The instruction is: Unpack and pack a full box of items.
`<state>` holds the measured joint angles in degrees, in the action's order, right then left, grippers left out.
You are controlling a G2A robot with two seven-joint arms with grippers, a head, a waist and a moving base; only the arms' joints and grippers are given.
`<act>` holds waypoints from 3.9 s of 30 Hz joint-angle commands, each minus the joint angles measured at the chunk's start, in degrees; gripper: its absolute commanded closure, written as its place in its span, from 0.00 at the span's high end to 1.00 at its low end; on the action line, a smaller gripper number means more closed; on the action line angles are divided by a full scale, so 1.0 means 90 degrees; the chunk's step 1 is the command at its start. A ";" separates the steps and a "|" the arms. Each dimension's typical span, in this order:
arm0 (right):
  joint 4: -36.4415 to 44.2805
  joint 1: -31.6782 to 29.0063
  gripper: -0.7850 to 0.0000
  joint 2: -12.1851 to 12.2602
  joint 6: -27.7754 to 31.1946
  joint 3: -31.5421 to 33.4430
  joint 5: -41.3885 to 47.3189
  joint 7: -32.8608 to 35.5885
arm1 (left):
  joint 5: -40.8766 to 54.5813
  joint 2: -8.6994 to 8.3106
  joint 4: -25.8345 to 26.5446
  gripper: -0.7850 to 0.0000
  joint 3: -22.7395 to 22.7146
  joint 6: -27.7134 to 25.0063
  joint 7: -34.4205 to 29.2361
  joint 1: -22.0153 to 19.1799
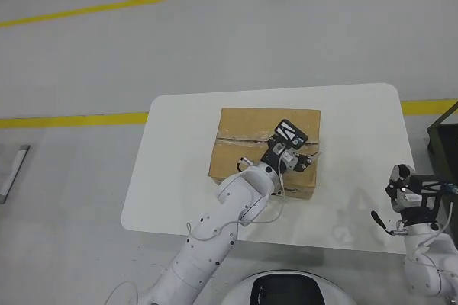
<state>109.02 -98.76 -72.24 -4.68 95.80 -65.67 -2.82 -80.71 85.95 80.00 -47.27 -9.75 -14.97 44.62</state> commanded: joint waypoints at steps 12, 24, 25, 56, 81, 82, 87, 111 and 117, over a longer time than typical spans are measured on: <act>-0.0018 0.0027 0.00 -0.0038 0.0066 -0.0128 -0.0027 -0.0001 | -0.0373 -0.0028 0.0212 1.00 0.0008 -0.0172 -0.0040 0.0045; 0.0052 0.0034 0.00 -0.0065 0.0094 -0.0188 -0.0077 0.0015 | -0.1148 0.0000 0.0258 0.82 0.0112 -0.0340 -0.0944 -0.0042; 0.0050 0.0025 0.00 -0.0067 0.0089 -0.0179 -0.0076 0.0011 | -0.1248 0.0004 0.0256 0.81 0.0131 -0.0351 -0.0980 -0.0061; -0.0088 0.0082 0.00 -0.0138 0.0127 -0.0162 0.0187 0.0051 | -0.2737 0.0159 -0.0140 0.46 0.0319 -0.0616 -0.0870 -0.0289; -0.0071 0.0206 0.00 -0.0175 0.0177 -0.0204 0.0191 0.0149 | -0.1732 0.0309 0.0388 0.00 -0.0360 -0.0101 -0.0720 -0.0078; -0.0071 0.0207 0.00 -0.0176 0.0179 -0.0200 0.0188 0.0149 | -0.1647 0.0316 0.0446 0.00 -0.0399 -0.0059 -0.0740 -0.0061; -0.0037 0.0219 0.00 -0.0179 0.0188 -0.0156 0.0193 0.0166 | -0.1523 0.0334 0.0788 0.00 -0.0528 0.0018 -0.0877 -0.0045; 0.0040 0.0205 0.00 -0.0219 0.0215 -0.0202 0.0329 0.0184 | -0.3782 -0.0085 0.1277 0.00 -0.2632 -0.0193 -0.0573 -0.0385; 0.0043 0.0239 0.00 -0.0231 0.0214 -0.0267 0.0356 0.0230 | -0.4207 -0.0199 0.1657 0.00 -0.3129 -0.0286 -0.0626 -0.0170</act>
<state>109.36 -96.69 -74.30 -2.71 93.51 -62.43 -0.81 -118.41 84.30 94.23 -74.53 -12.39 -20.42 42.72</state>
